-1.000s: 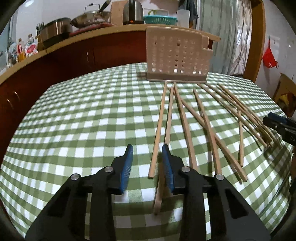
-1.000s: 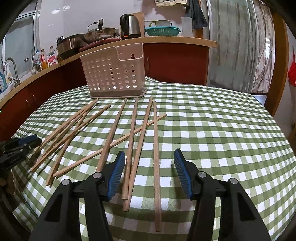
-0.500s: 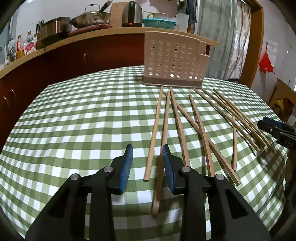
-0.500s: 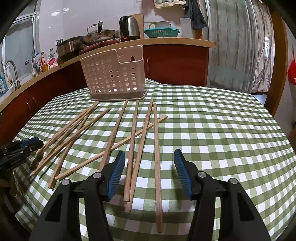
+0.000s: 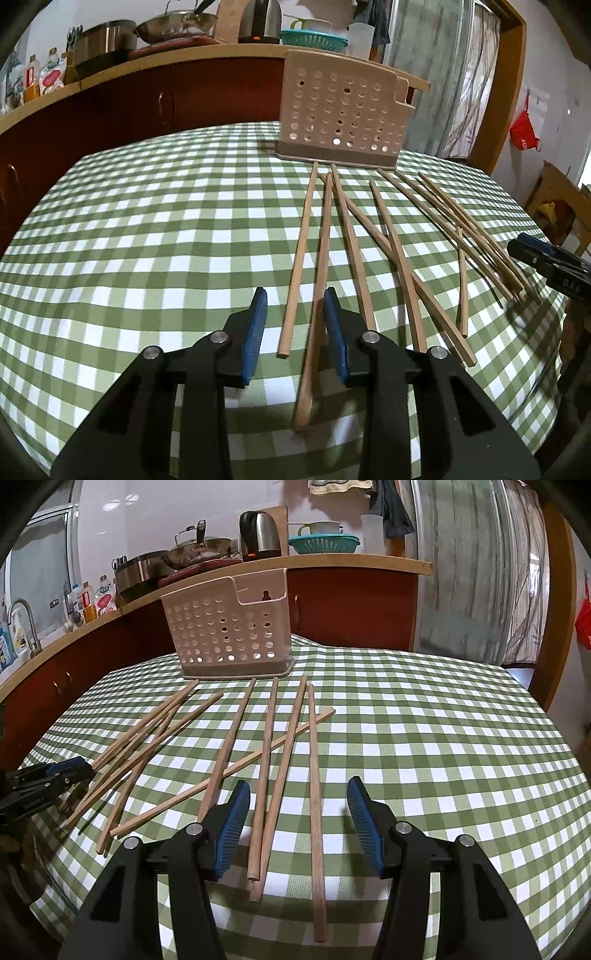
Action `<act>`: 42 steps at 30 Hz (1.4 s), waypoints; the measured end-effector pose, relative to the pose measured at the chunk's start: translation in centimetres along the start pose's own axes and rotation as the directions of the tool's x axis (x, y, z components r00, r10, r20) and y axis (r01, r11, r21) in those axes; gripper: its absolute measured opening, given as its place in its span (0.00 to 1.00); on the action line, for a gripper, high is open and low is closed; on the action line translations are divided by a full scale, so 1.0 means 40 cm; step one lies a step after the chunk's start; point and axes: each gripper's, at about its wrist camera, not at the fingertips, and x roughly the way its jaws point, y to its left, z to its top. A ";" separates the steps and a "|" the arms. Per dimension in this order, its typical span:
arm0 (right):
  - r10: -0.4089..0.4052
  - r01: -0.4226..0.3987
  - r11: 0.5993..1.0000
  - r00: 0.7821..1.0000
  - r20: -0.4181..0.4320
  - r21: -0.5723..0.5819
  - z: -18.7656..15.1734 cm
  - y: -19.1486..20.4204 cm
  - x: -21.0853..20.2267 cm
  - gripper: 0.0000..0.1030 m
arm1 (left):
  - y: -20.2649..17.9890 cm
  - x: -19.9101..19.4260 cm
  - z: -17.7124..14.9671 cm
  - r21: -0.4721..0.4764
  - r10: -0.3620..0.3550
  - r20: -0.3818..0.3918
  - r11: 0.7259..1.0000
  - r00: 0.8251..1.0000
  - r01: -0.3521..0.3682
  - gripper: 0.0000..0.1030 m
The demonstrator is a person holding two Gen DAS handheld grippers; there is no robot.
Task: Organize utensils
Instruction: 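Lower the left gripper over a wooden chopstick lying on the cloth, then close the left gripper on a wooden chopstick while the right gripper closes on another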
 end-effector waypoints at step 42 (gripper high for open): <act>0.020 -0.020 0.999 1.000 -0.005 -0.040 -0.043 -0.014 -0.019 0.53 | -0.024 -0.012 -0.023 0.025 0.035 -0.020 0.999 0.999 -0.035 0.12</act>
